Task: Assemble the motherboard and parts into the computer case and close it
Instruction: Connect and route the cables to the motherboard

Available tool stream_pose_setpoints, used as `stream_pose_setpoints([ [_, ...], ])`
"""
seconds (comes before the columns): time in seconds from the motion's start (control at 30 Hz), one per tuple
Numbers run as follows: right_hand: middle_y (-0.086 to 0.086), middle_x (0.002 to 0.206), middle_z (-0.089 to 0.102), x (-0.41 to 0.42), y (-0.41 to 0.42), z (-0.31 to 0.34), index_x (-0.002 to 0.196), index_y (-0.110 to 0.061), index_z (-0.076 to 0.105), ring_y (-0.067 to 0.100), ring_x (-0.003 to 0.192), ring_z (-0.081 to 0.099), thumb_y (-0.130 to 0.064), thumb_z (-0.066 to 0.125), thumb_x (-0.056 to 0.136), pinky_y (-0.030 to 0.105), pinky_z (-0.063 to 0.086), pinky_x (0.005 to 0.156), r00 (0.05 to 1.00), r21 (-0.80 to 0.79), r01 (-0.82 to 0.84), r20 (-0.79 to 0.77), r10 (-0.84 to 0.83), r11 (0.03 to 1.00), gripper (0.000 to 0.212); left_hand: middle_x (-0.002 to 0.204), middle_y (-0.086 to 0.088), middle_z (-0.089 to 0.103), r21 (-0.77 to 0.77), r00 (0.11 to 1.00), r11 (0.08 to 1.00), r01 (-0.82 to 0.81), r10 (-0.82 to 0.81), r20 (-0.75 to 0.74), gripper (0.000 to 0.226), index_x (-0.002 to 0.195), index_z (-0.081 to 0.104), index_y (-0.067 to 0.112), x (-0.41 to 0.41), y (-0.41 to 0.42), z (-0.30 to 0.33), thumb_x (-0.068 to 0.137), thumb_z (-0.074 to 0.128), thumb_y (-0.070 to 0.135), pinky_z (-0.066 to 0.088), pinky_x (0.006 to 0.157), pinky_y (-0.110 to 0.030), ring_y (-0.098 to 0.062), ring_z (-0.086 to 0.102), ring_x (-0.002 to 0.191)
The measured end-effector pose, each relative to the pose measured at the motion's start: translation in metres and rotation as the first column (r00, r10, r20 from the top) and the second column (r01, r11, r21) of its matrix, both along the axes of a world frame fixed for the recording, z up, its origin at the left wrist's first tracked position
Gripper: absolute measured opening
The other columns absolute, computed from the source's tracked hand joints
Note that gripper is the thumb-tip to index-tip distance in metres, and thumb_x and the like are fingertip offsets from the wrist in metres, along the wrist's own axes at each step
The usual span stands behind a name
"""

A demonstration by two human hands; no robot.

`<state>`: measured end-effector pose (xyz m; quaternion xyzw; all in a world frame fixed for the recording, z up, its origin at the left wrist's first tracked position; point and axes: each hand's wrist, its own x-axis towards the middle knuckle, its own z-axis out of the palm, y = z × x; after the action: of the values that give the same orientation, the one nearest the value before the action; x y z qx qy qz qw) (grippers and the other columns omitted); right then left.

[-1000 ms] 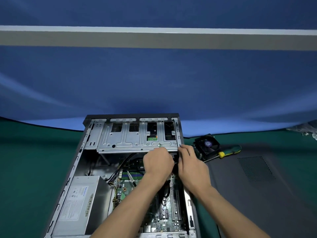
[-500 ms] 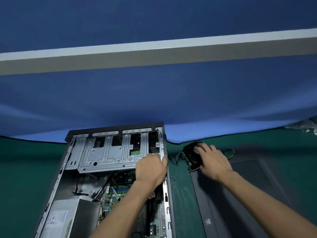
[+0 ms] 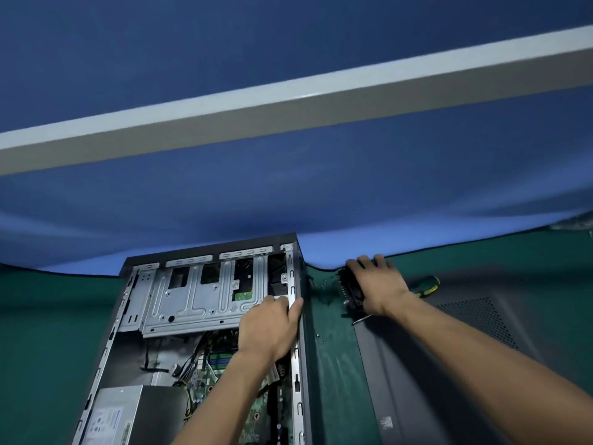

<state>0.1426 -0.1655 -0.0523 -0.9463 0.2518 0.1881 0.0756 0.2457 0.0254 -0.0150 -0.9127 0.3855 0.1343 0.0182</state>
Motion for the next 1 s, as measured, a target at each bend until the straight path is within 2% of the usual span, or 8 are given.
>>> stream_pose_setpoints([
  [0.1,0.004,0.138,0.038,-0.007,0.002,0.026,0.143,-0.022,0.025,0.032,0.125,0.035,-0.033,0.079,0.064,0.041,0.039,0.101,0.978,0.194,0.106,0.157,-0.137,0.975,0.097,0.089,-0.002,0.06,-0.126,0.991,0.989,-0.078,0.063,-0.116,0.043,0.076,0.047,0.019,0.001,0.004,0.007,0.099,0.029,0.05,0.035,0.064,-0.031,-0.025,0.059,0.085],
  [0.23,0.0,0.12,0.044,-0.011,0.013,0.069,0.138,-0.02,0.036,0.023,0.112,0.043,-0.028,0.085,0.042,0.033,0.047,0.086,0.875,0.487,0.165,0.33,-0.356,0.858,0.108,0.057,0.005,0.051,-0.325,0.877,0.886,-0.33,0.161,-0.452,0.04,0.06,0.049,0.019,0.011,0.029,0.015,0.098,0.045,0.03,0.034,0.058,-0.029,-0.017,0.048,0.058],
  [0.43,-0.007,0.111,0.046,0.0,0.064,0.112,0.125,-0.027,0.049,0.014,0.104,0.047,-0.017,0.086,0.038,0.026,0.044,0.087,0.833,0.7,0.047,0.366,-0.414,0.713,0.095,0.043,-0.002,0.052,-0.194,0.779,0.868,-0.456,0.284,-0.559,0.047,0.049,0.046,0.014,0.028,0.08,0.019,0.096,0.049,0.021,0.037,0.05,-0.023,-0.018,0.045,0.039],
  [0.6,-0.008,0.113,0.046,0.016,0.122,0.123,0.13,-0.026,0.047,0.012,0.105,0.048,-0.017,0.083,0.035,0.018,0.044,0.081,0.829,0.765,0.089,0.298,-0.474,0.637,0.102,0.061,-0.012,0.067,0.175,0.578,0.904,-0.389,0.388,-0.718,0.038,0.068,0.062,0.003,0.038,0.123,0.008,0.098,0.04,0.014,0.049,0.044,-0.024,-0.02,0.061,0.045],
  [0.7,-0.008,0.117,0.045,0.024,0.155,0.123,0.134,-0.026,0.044,0.014,0.109,0.046,-0.025,0.078,0.031,0.021,0.044,0.081,0.834,0.734,0.154,0.263,-0.486,0.661,0.108,0.086,-0.014,0.069,0.193,0.666,0.945,-0.263,0.323,-0.672,0.022,0.083,0.064,0.001,0.043,0.145,-0.01,0.093,0.045,0.007,0.054,0.07,-0.034,-0.022,0.066,0.073],
  [0.77,-0.011,0.117,0.047,0.028,0.175,0.122,0.129,-0.028,0.047,0.011,0.105,0.049,-0.025,0.078,0.03,0.017,0.044,0.074,0.843,0.749,0.17,0.226,-0.489,0.64,0.104,0.102,-0.017,0.068,0.156,0.704,0.962,-0.224,0.271,-0.656,0.017,0.089,0.065,0.003,0.048,0.155,-0.021,0.09,0.048,0.005,0.05,0.079,-0.03,-0.025,0.064,0.092],
  [0.87,-0.01,0.11,0.058,0.034,0.203,0.113,0.119,-0.027,0.054,0.008,0.097,0.057,-0.02,0.079,0.03,0.018,0.049,0.071,0.837,0.795,0.184,0.181,-0.516,0.579,0.093,0.09,-0.017,0.067,0.107,0.592,0.951,-0.289,0.266,-0.76,0.022,0.079,0.068,0.004,0.061,0.165,-0.029,0.088,0.049,-0.002,0.05,0.071,-0.027,-0.023,0.061,0.075],
  [1.0,-0.007,0.121,0.055,0.036,0.234,0.093,0.127,-0.028,0.051,0.015,0.11,0.053,-0.021,0.078,0.03,0.028,0.047,0.088,0.832,0.813,0.237,0.113,-0.543,0.532,0.101,0.063,-0.005,0.051,0.019,0.46,0.888,-0.459,0.256,-0.85,0.034,0.062,0.054,0.009,0.074,0.163,-0.025,0.093,0.043,-0.003,0.038,0.039,-0.013,-0.015,0.05,0.053],
])
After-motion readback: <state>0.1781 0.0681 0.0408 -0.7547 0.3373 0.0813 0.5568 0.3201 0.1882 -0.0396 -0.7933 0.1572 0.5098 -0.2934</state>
